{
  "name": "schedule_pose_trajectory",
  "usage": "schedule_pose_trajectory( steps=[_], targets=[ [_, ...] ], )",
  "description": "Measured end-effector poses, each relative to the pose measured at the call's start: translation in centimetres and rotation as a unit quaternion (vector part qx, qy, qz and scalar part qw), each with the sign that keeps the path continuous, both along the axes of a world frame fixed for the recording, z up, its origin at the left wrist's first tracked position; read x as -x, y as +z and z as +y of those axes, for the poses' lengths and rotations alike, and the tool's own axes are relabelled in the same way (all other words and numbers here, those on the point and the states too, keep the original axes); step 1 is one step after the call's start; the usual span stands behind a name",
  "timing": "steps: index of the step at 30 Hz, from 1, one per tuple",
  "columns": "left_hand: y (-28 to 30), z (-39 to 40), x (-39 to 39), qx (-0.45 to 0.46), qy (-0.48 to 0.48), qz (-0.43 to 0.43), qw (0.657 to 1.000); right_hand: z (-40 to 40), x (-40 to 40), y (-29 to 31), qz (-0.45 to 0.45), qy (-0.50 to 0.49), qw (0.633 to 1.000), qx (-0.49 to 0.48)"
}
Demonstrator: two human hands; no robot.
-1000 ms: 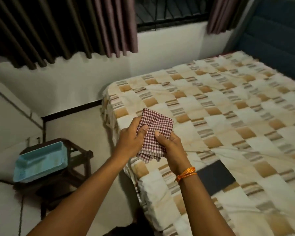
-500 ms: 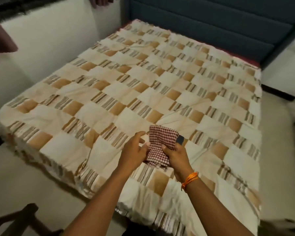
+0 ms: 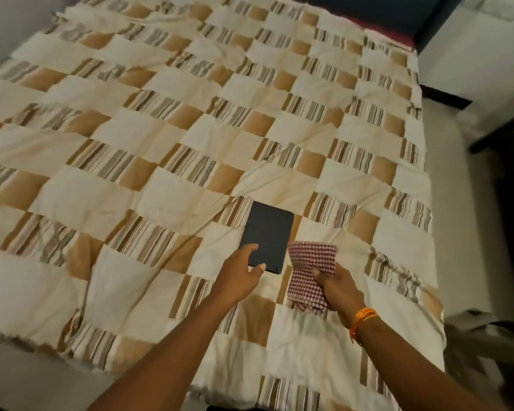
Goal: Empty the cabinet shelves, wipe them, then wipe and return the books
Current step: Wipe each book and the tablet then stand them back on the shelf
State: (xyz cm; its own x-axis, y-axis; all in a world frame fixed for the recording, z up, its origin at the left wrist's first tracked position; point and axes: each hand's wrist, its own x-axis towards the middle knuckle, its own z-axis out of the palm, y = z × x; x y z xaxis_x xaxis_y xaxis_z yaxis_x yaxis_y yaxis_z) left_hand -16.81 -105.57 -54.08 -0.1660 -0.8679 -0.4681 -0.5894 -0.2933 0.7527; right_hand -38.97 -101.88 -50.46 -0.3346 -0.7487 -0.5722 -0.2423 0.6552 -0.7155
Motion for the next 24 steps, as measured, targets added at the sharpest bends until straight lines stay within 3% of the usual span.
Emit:
schedule_pose_trajectory(
  steps=[5, 14, 18, 24],
  targets=[
    [-6.8, -3.9, 1.7, -0.02, 0.028, -0.013, 0.999, -3.0, 0.4, -6.7, 0.032, 0.077, 0.996, -0.035],
    [-16.6, -8.3, 3.6, -0.018, 0.101, -0.09, 0.991, -8.5, 0.0, -15.5, -0.082, -0.031, 0.995, -0.055],
    [-17.3, -9.5, 3.7, -0.042, 0.165, -0.023, 0.985, -8.8, -0.6, -17.4, -0.073, -0.015, 0.993, -0.086],
    [-17.1, -9.8, 4.3, -0.101, 0.168, 0.027, 0.98, -8.6, -0.6, -17.4, -0.056, -0.015, 0.992, -0.112]
  ],
)
